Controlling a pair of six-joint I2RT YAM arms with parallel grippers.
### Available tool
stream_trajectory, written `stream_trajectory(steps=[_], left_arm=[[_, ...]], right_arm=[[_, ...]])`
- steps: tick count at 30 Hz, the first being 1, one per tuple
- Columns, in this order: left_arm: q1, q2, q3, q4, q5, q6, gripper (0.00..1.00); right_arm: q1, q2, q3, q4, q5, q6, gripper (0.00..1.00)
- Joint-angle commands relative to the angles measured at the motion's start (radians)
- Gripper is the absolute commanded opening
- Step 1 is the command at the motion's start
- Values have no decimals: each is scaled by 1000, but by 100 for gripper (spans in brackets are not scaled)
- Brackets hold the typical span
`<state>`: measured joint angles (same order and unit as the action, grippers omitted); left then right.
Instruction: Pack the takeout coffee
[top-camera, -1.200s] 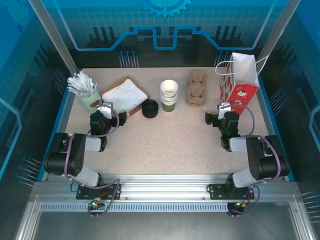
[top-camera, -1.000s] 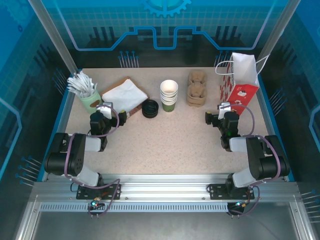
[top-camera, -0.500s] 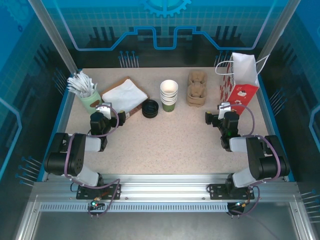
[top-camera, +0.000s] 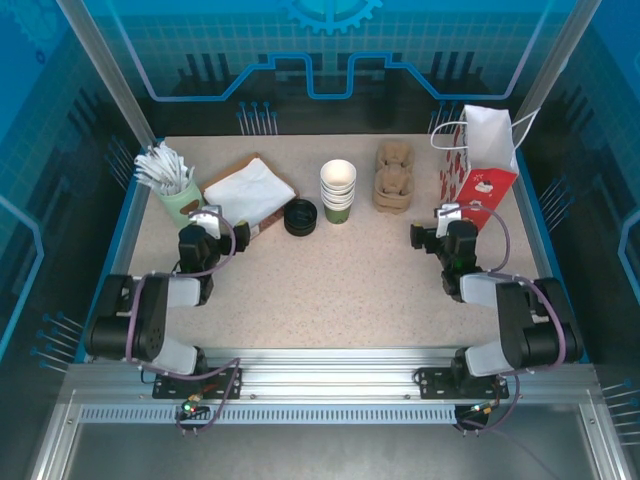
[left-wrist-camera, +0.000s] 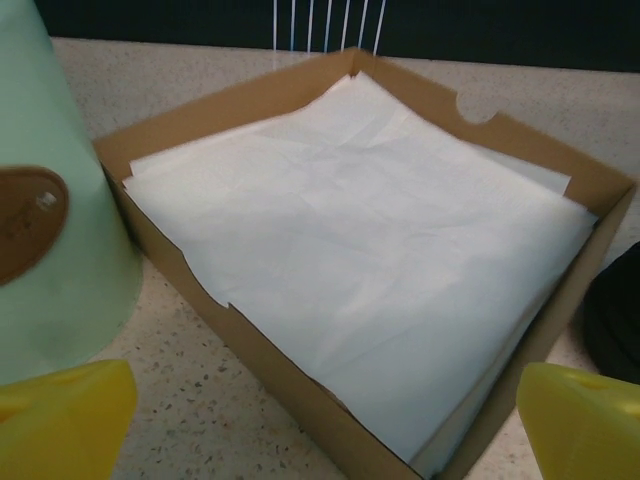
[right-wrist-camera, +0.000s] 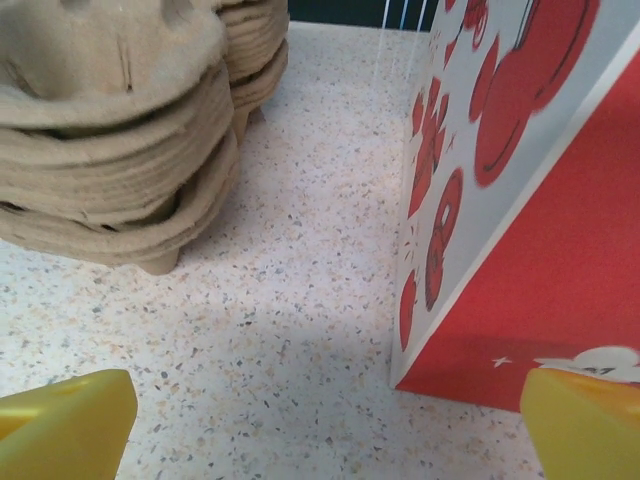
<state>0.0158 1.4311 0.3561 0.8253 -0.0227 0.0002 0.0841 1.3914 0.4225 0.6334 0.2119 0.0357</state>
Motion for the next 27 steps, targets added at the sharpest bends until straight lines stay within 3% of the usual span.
stream_trajectory(steps=[1, 4, 8, 12, 18, 27], left_arm=[[-8, -189, 30, -184, -28, -44, 99], [-8, -322, 104, -396, -11, -205, 99], [-18, -420, 175, -534, 175, -360, 99], [-97, -460, 253, -637, 169, -419, 99], [-215, -414, 409, -829, 96, -326, 97], [-275, -301, 582, -944, 164, -321, 90]], right_arm=[[16, -160, 50, -155, 51, 41, 100], [23, -303, 84, -292, 9, 117, 100], [97, -459, 141, -441, -51, 165, 100], [212, -512, 226, -538, -31, 173, 100], [353, -439, 390, -668, 18, 157, 100], [463, -220, 661, -872, 90, 196, 95]])
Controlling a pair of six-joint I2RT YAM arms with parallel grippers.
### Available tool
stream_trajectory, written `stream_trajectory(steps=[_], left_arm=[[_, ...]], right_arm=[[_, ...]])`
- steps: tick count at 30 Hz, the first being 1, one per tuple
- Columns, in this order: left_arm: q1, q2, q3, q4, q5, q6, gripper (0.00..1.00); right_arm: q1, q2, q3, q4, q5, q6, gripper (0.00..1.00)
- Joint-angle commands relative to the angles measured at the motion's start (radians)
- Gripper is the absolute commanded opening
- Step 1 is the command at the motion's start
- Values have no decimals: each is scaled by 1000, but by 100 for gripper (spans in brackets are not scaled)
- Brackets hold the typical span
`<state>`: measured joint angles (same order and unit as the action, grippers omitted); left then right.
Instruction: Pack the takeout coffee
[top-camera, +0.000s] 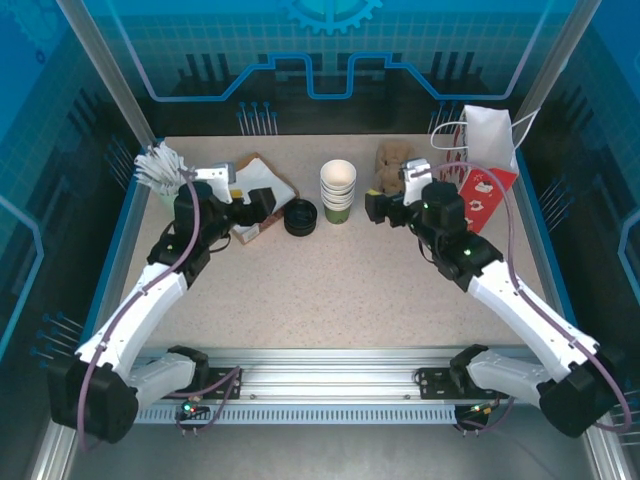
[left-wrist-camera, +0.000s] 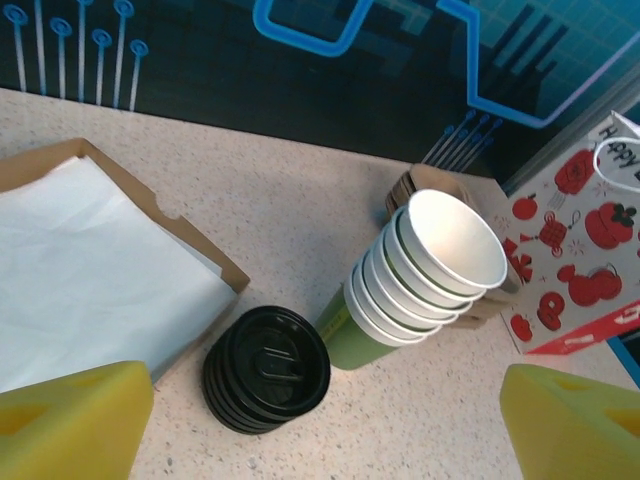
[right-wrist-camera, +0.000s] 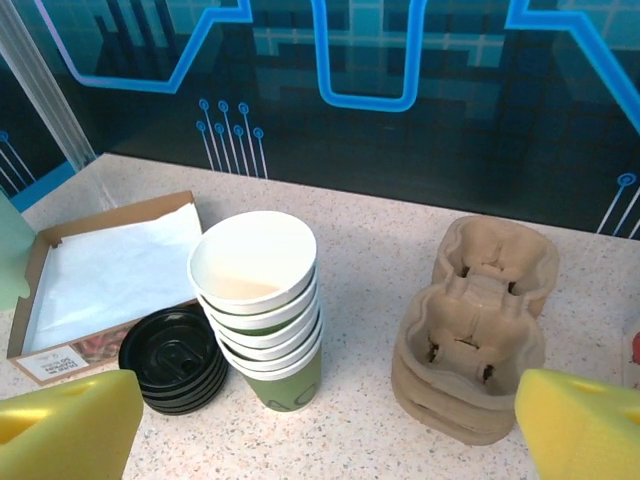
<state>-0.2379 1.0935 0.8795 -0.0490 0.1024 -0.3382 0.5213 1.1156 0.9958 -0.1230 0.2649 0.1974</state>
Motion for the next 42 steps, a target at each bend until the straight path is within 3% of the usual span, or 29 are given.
stream_trajectory(steps=[1, 7, 18, 34, 42], left_arm=[[-31, 54, 75, -77, 45, 17, 89], [-89, 181, 177, -87, 69, 19, 86], [-116, 319, 265, -94, 64, 13, 84], [-123, 339, 269, -98, 56, 24, 81], [-123, 325, 252, -97, 54, 27, 81]], right_arm=[[35, 89, 120, -143, 38, 40, 95], [54, 333, 390, -347, 61, 56, 88], [-20, 682, 764, -567, 10, 83, 61], [-53, 871, 967, -651, -95, 71, 30], [-53, 903, 1002, -670, -84, 60, 25]])
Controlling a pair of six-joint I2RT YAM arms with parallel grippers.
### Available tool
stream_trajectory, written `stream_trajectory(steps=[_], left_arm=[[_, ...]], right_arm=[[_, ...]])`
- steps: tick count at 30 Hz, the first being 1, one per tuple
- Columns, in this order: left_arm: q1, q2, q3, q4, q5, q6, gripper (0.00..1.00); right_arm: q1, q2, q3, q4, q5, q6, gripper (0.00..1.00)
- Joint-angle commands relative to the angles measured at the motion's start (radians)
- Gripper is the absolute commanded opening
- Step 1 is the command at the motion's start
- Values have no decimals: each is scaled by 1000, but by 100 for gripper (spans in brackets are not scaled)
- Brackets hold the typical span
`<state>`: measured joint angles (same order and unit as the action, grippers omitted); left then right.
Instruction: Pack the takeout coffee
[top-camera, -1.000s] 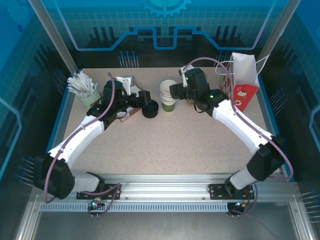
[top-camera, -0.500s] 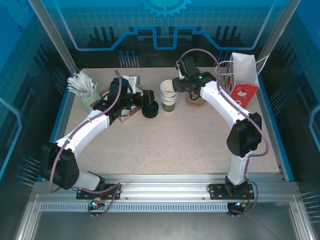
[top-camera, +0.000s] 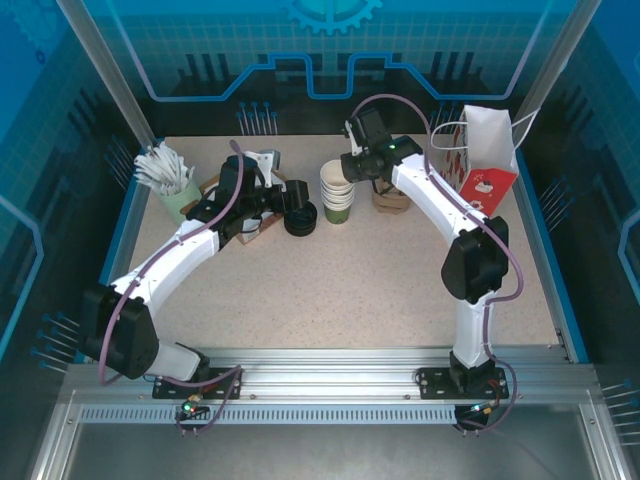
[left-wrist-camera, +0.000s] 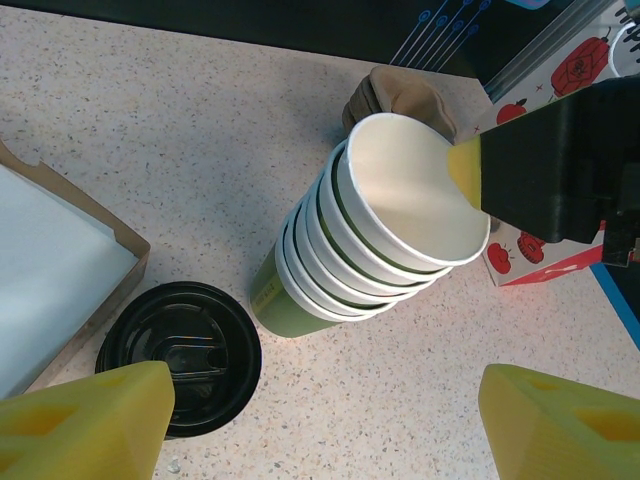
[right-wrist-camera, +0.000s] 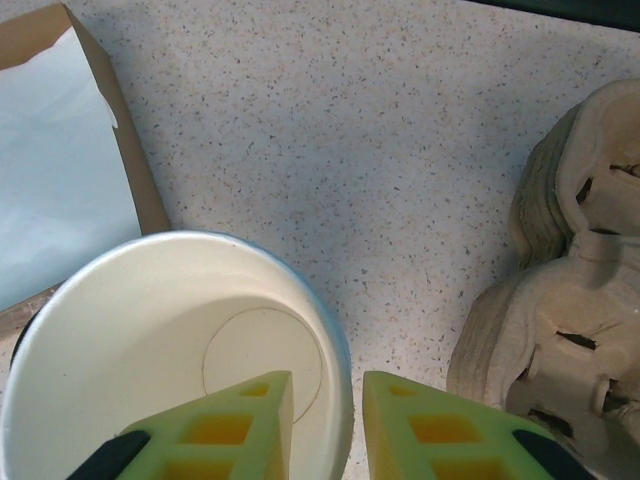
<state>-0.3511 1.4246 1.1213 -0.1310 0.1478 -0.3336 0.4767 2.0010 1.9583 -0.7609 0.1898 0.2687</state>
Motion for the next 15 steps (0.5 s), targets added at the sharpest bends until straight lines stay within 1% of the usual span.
stream_trajectory(steps=[1, 8, 15], left_arm=[[-9, -10, 5, -11, 9, 24, 81], [-9, -16, -4, -8, 3, 27, 81], [-9, -18, -10, -3, 10, 22, 81]], right_arm=[[-10, 20, 43, -34, -7, -14, 24], [-9, 48, 69, -54, 11, -24, 20], [-9, 63, 89, -67, 12, -31, 20]])
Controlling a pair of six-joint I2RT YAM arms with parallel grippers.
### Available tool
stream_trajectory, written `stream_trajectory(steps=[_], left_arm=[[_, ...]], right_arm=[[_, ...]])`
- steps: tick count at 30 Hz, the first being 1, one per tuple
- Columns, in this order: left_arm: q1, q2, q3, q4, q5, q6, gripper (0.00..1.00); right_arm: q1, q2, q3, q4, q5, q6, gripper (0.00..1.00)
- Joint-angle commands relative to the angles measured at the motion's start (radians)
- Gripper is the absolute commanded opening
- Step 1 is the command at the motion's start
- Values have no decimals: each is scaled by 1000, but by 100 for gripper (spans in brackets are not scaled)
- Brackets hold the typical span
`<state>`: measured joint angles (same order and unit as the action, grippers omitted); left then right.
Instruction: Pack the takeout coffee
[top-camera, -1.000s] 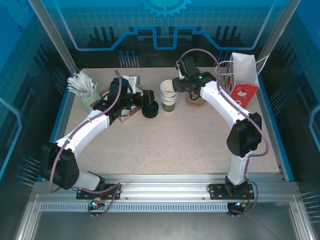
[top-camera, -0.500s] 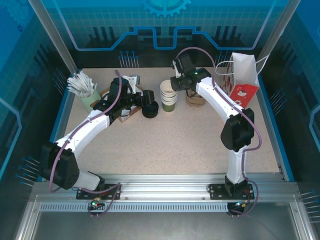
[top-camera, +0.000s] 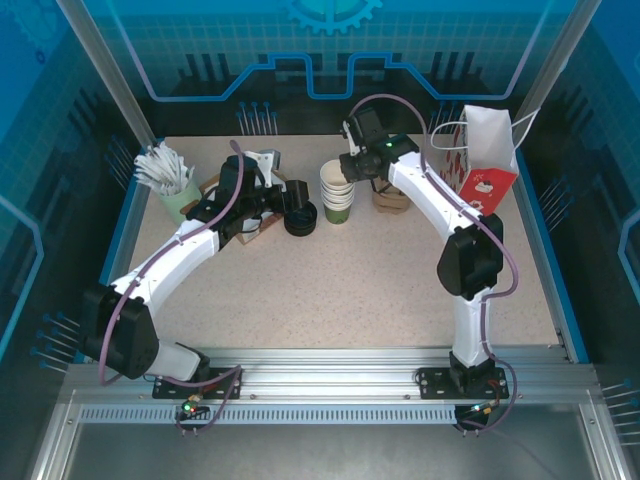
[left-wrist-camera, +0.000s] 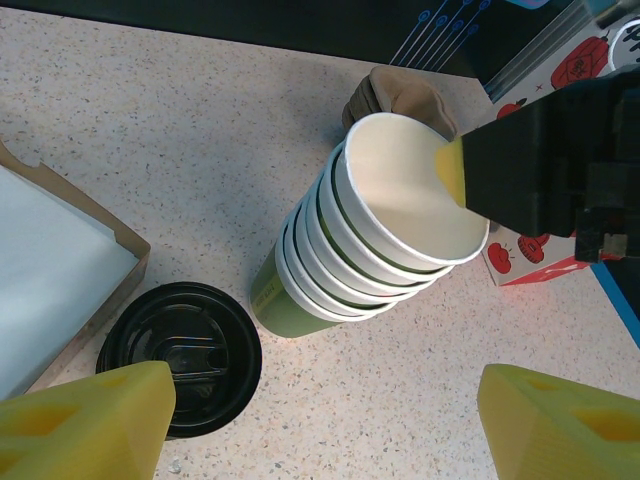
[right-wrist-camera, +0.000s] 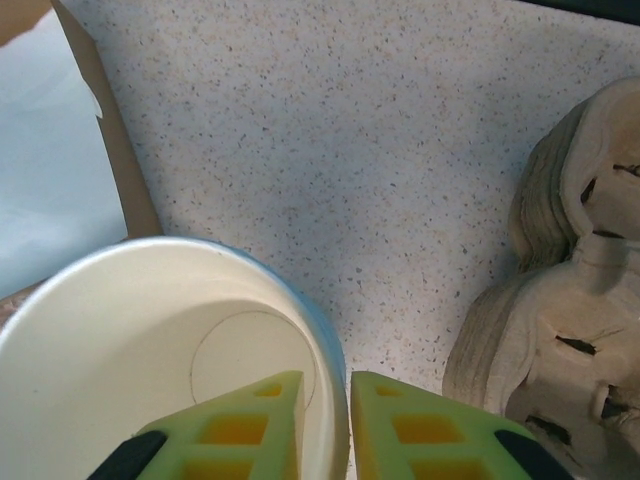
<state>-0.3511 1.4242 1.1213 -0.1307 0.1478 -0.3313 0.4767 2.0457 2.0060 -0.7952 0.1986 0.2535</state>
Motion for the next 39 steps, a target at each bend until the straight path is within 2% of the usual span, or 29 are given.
stream_trajectory(steps=[1, 12, 25, 32, 39], left_arm=[[-9, -18, -11, -2, 12, 18, 81], [-9, -16, -33, 17, 15, 12, 80], [-9, -26, -47, 9, 12, 24, 80], [-9, -38, -64, 28, 19, 9, 81], [-9, -38, -77, 55, 9, -16, 81]], right_arm=[[-9, 19, 41, -34, 3, -17, 20], [-9, 13, 48, -39, 15, -25, 14], [-4, 22, 135, -101, 20, -27, 10], [-7, 6, 178, -125, -4, 1, 9], [-31, 1, 175, -122, -79, 26, 9]])
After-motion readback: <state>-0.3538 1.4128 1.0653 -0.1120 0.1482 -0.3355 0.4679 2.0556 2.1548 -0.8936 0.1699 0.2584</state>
